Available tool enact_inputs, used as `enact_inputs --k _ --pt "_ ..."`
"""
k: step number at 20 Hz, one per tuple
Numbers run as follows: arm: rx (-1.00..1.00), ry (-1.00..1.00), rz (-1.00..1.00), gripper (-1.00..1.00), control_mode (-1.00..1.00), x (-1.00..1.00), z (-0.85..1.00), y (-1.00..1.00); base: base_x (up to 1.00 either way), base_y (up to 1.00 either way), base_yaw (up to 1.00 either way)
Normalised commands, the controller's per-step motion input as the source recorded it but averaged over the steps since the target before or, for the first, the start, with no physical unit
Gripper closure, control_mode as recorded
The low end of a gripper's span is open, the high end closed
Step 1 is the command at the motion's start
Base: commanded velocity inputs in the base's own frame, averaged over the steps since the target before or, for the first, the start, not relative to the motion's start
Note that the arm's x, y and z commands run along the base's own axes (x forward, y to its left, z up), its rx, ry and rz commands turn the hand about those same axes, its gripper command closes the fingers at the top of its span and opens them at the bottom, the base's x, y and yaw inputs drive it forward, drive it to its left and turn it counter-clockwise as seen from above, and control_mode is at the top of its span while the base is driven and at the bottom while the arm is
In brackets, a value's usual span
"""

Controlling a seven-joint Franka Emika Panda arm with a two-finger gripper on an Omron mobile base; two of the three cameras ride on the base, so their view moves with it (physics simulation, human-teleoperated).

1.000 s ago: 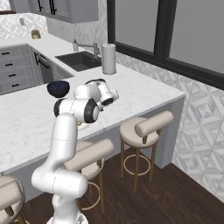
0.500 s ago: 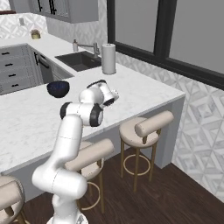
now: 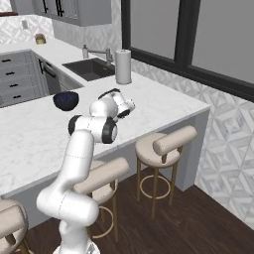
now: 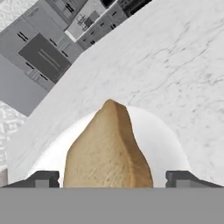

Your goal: Start the toaster. Once the lever pops up, take the bread to the plate on the dining counter.

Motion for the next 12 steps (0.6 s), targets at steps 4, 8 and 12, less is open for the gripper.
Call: enact_inputs --k 4,8,12 --pt "0.03 -0.13 0.0 -1.0 -1.0 0.0 0.34 0.0 0.0 0.0 0.0" --pt "0.02 -0.1 0.0 -1.0 -1.0 0.0 0.34 0.0 0.0 0.0 0.0" --pt "0.06 -0.16 -0.01 -1.0 -1.0 -0.19 0.56 0.0 0.0 0.0 0.0"
